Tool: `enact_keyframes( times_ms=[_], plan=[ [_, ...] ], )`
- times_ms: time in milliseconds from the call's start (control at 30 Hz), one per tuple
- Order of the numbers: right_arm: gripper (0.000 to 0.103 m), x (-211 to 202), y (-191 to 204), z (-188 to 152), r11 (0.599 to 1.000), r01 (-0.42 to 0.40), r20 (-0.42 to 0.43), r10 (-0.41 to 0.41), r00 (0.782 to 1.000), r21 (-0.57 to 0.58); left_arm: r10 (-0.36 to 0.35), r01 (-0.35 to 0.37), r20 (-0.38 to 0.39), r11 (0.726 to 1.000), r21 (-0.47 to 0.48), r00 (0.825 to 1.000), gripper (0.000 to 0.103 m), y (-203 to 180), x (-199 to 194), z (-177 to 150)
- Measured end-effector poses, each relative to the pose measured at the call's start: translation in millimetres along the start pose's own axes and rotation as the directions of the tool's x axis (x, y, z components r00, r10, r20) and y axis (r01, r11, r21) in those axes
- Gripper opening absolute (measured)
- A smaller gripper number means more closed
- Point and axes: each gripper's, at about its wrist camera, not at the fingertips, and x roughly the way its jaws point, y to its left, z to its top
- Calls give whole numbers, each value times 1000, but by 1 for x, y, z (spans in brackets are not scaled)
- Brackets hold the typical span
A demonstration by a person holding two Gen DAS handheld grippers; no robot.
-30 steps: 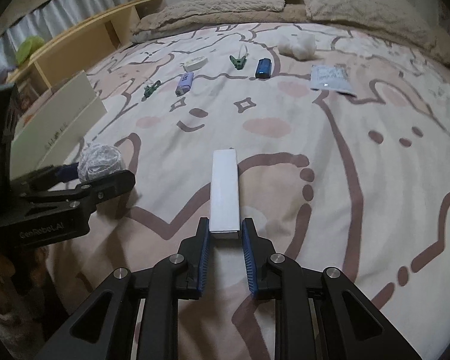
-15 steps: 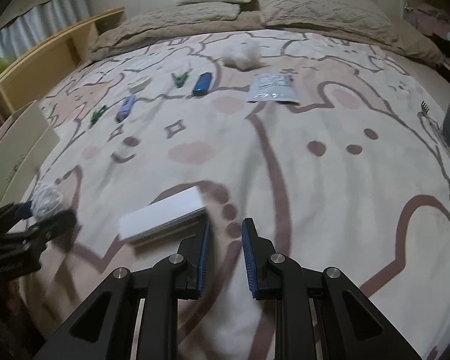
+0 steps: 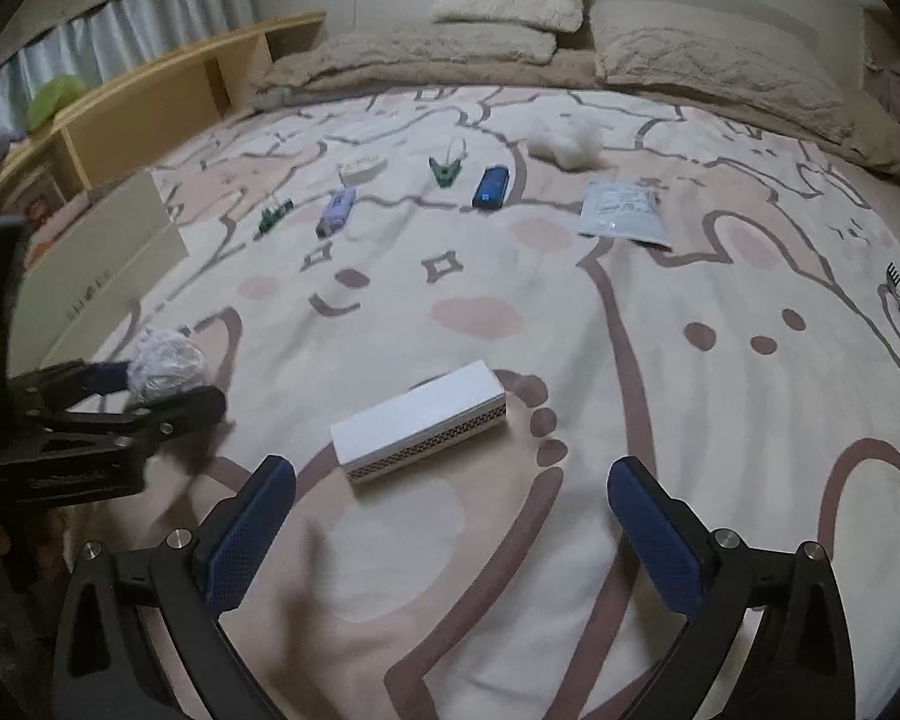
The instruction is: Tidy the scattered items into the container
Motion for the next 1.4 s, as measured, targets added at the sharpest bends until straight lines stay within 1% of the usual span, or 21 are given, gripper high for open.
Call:
enact_keyframes(
  times_ms=[33, 100, 167, 233, 300, 367, 533, 567, 600, 633, 700, 767, 867, 1100, 1167, 1300, 1400],
  plan=[
    [103, 3, 2, 0, 1000, 10, -9, -10, 1000, -12, -1, 1, 1, 1000, 0, 1000, 82, 0, 0, 0],
    [103, 12, 8, 3, 997, 54, -25, -56, 998, -60, 0, 0, 2, 1000, 2, 1000, 82, 0, 0, 0],
    [103, 23, 16, 6, 985, 103, -34, -109, 993, -139, 0, 0, 2, 1000, 2, 1000, 82, 0, 0, 1],
    [103, 29, 20, 9, 970, 123, -36, -134, 990, -208, 0, 0, 0, 1000, 0, 1000, 82, 0, 0, 1],
    [103, 32, 21, 13, 964, 110, -31, -121, 992, -242, 0, 0, -1, 1000, -1, 1000, 82, 0, 0, 1],
    [103, 33, 13, 17, 965, 83, -49, -98, 994, -251, -3, 3, -2, 1000, -5, 1000, 82, 1, -1, 1],
    [102, 39, -3, 19, 980, -23, -102, 3, 995, -199, -8, 8, -2, 1000, -6, 1000, 82, 3, -1, 1],
    [101, 40, -3, 20, 978, -29, -100, 9, 995, -209, -10, 10, -3, 1000, -5, 1000, 82, 3, -1, 1],
    [95, 40, -1, 20, 975, -34, -97, 13, 995, -220, -12, 12, -5, 1000, -5, 1000, 82, 3, -1, 1],
    [92, 39, 1, 20, 972, -41, -93, 20, 995, -232, -14, 14, -6, 1000, -4, 1000, 82, 3, -1, 2],
    [76, 34, 9, 18, 966, -54, -82, 35, 996, -251, -17, 17, -9, 1000, -3, 1000, 82, 4, 0, 3],
    [69, 30, 14, 15, 962, -55, -71, 38, 997, -267, -19, 19, -11, 1000, -3, 1000, 82, 3, 1, 4],
    [67, 26, 17, 12, 968, -42, -62, 27, 998, -248, -23, 23, -11, 1000, -3, 1000, 82, 3, 1, 5],
    [67, 18, 13, 11, 991, -64, -53, 58, 997, -114, -26, 26, -8, 1000, -2, 1000, 81, 2, 0, 5],
    [67, 17, 14, 9, 995, -56, -54, 52, 997, -83, -27, 27, -6, 1000, -3, 1000, 81, 2, 0, 5],
    [67, 14, 21, 5, 997, -34, -52, 30, 998, -66, -26, 26, -3, 1000, -4, 1000, 81, 2, -2, 6],
    [67, 11, 19, 5, 999, -40, -42, 39, 998, -24, -26, 26, 6, 1000, -4, 1000, 81, 2, -5, 7]
  ],
)
